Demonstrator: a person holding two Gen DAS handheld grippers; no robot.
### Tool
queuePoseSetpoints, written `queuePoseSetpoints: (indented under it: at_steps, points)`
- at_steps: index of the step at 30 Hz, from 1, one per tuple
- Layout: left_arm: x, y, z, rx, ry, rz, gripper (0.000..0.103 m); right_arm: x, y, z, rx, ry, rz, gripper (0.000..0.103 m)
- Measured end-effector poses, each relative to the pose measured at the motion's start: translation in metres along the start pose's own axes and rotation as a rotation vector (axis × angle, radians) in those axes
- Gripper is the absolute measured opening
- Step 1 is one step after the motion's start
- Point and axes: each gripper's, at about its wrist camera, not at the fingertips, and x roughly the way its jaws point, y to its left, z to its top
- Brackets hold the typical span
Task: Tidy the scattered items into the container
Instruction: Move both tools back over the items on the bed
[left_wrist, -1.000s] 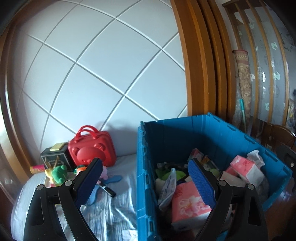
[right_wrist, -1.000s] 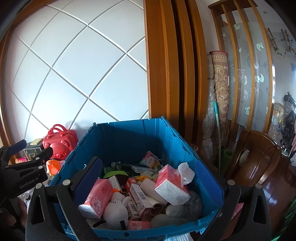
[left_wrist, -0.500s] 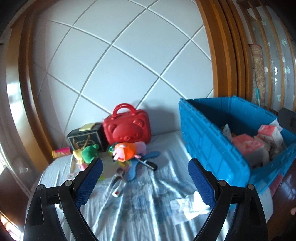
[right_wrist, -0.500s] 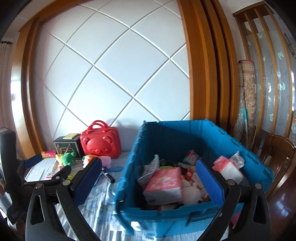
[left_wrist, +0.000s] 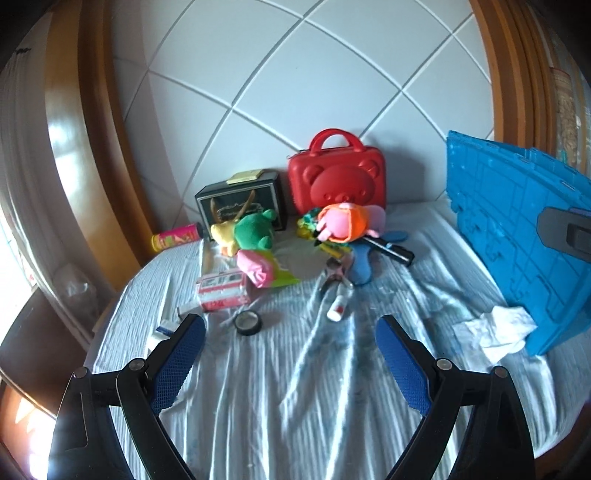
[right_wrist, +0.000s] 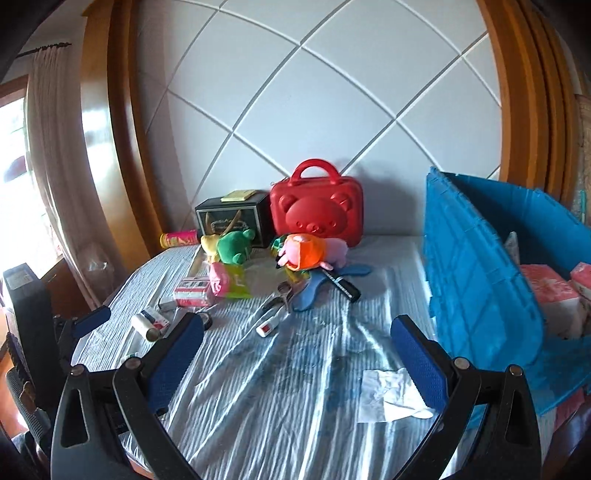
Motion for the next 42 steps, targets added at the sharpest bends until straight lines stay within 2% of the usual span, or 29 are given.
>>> queuePoseSetpoints:
  at_steps: [5, 10, 16, 19, 22, 30, 32, 36, 42]
  points:
    - [0.043, 0.037, 0.003, -0.015, 0.033, 0.056, 0.094, 0.059, 0.019, 0.001, -0.072, 0.077, 0.027, 0.103]
    - [0.08, 0.073, 0.005, -0.053, 0.062, 0.1, 0.094, 0.111, 0.021, 0.012, -0.119, 0.101, 0.032, 0.103]
    - [0.128, 0.118, 0.016, -0.026, 0.118, 0.138, 0.094, 0.167, 0.026, 0.027, -0.116, 0.164, 0.026, 0.103]
    - [0.157, 0.135, 0.025, 0.023, 0.135, 0.104, 0.094, 0.188, 0.029, 0.035, -0.097, 0.185, 0.011, 0.103]
    - [0.189, 0.145, 0.028, 0.137, 0.148, 0.105, 0.094, 0.208, 0.034, 0.046, -0.074, 0.204, -0.023, 0.103]
    - [0.27, 0.168, 0.032, 0.258, 0.244, -0.038, 0.094, 0.261, 0.066, 0.069, -0.056, 0.232, -0.06, 0.103]
    - [0.287, 0.172, 0.034, 0.269, 0.257, -0.066, 0.094, 0.277, 0.075, 0.07, -0.059, 0.25, -0.061, 0.103]
    - [0.311, 0.182, 0.038, 0.24, 0.275, -0.094, 0.094, 0.317, 0.105, 0.072, -0.1, 0.292, -0.005, 0.103]
    - [0.324, 0.195, 0.037, 0.179, 0.268, -0.129, 0.094, 0.411, 0.174, 0.06, -0.305, 0.412, 0.099, 0.103]
